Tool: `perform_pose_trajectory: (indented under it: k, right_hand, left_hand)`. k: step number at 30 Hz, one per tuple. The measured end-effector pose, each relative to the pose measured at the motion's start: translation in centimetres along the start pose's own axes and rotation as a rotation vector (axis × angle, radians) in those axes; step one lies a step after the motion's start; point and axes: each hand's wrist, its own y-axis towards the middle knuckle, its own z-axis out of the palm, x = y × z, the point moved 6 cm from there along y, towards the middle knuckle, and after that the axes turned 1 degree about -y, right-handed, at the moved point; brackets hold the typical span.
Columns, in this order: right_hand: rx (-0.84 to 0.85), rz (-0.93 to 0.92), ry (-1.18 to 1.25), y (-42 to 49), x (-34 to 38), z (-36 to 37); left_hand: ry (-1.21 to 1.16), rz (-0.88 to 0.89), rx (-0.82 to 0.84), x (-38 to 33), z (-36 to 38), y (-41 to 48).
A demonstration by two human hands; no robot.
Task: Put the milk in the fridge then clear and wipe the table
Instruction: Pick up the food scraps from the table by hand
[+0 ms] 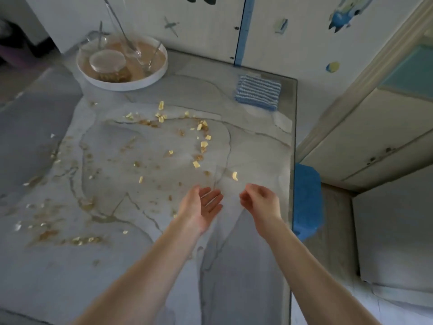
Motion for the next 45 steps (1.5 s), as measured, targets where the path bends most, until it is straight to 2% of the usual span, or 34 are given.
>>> perform_pose_trajectory:
  k: [4,7,9,12,15,18,19,21,23,26,30,36,38,41,45]
  right_hand:
    - [-0.121,-0.183,-0.372,3.0,2.0,3.5]
    - [-0.217,-0.219,-0.662,4.5,2.9,5.2]
    - [-0.242,-0.239,-0.759,5.0,3.1,5.9]
    - [-0.194,-0.277,-0.707,4.1,3.7,8.2]
    - [0.015,-0.342,-0.569,1.9,3.8,12.4]
    - [0.276,-0.368,-0.571,-0.4,3.6,16.3]
    - [0.315,-0.361,-0.558,-0.6,3.5,16.9]
    - [0.263,-0.374,-0.493,-0.1,4.0,16.8]
    - [0.122,-0.411,-0.464,1.4,4.8,15.6]
    - [0.0,-0.453,-0.676,3.8,5.1,14.7]
    - [0.096,-0.468,-1.082,5.1,4.0,16.2]
    - [0.179,-0.506,-1.246,5.0,4.1,17.9]
    - [0.188,-0.51,-1.229,4.9,4.6,18.1]
    - [0.207,-0.503,-1.032,3.6,5.8,18.8]
    - [0.485,-0.478,-0.844,0.1,5.9,22.4]
  left_hand:
    - [-0.024,0.007,0.001,-5.2,-2.6,2.2]
    - [-0.03,0.008,0.022,-8.2,-4.0,3.7]
    - [-0.024,0.008,0.032,-9.7,-4.6,4.5]
    - [-0.015,-0.018,0.054,-10.7,-5.2,5.3]
    - [-0.032,-0.073,0.087,-10.7,-5.0,5.5]
    - [-0.055,-0.11,0.119,-10.2,-5.0,6.0]
    - [-0.063,-0.113,0.126,-10.2,-5.1,6.2]
    - [-0.088,-0.122,0.137,-10.3,-5.5,6.4]
    - [-0.129,-0.131,0.145,-10.7,-5.8,6.5]
    - [-0.165,-0.133,0.154,-11.1,-6.0,6.6]
    - [-0.185,-0.114,0.148,-11.7,-6.5,6.9]
    - [-0.208,-0.089,0.143,-12.2,-7.1,7.0]
    - [-0.202,-0.082,0.15,-12.2,-6.9,6.9]
    - [-0.168,-0.07,0.151,-12.3,-6.9,7.0]
    - [-0.19,-0.042,0.161,-12.6,-7.0,6.9]
